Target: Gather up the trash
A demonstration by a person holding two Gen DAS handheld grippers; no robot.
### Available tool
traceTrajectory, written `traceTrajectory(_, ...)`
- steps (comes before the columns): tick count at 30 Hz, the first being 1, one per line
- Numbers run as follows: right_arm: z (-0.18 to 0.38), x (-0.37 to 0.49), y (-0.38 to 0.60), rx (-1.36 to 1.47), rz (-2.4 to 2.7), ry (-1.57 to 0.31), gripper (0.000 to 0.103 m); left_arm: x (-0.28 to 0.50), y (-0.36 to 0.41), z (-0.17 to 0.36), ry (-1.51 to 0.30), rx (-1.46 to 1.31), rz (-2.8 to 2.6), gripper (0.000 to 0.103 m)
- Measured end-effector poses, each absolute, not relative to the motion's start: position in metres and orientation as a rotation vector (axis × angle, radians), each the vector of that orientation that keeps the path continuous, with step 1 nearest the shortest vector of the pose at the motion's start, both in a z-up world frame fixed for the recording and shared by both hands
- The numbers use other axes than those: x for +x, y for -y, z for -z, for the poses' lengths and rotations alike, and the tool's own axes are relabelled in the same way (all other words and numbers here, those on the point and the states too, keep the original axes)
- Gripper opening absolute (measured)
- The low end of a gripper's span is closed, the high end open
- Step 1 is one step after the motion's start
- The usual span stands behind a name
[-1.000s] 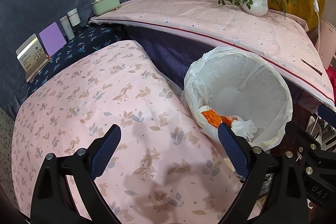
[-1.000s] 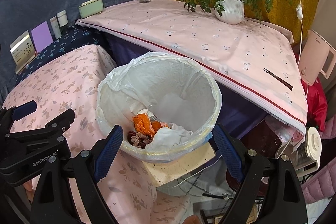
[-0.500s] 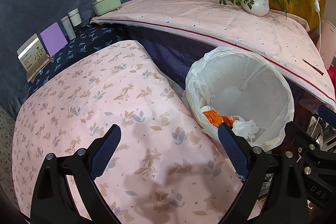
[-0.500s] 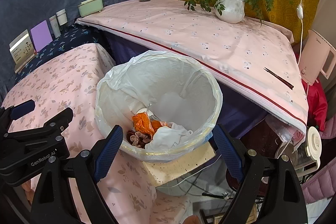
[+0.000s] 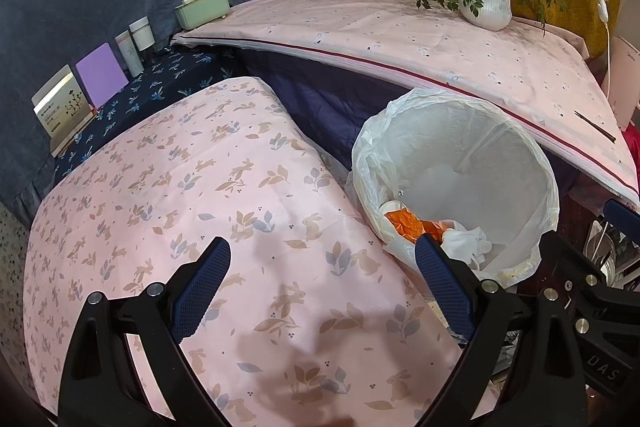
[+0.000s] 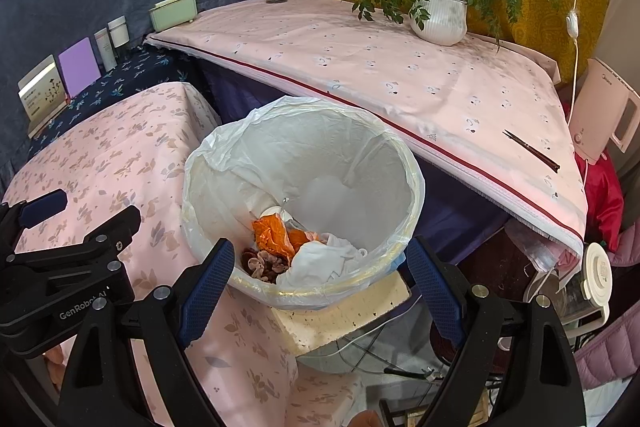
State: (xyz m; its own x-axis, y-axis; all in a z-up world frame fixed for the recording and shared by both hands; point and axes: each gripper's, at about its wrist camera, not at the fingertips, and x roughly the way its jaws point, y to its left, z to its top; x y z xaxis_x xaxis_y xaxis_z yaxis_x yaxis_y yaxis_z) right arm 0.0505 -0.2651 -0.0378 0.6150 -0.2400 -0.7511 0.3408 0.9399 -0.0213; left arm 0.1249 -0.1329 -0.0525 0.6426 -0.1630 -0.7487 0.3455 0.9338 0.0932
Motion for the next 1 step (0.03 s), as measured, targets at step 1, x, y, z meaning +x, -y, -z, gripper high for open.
traceTrajectory(1, 0.0380, 0.0506, 0.2649, 0.128, 0.335, -0.845, 0.084, 0.1251, 0.1330, 0.0525, -0.828, 0.236, 0.292, 0.089)
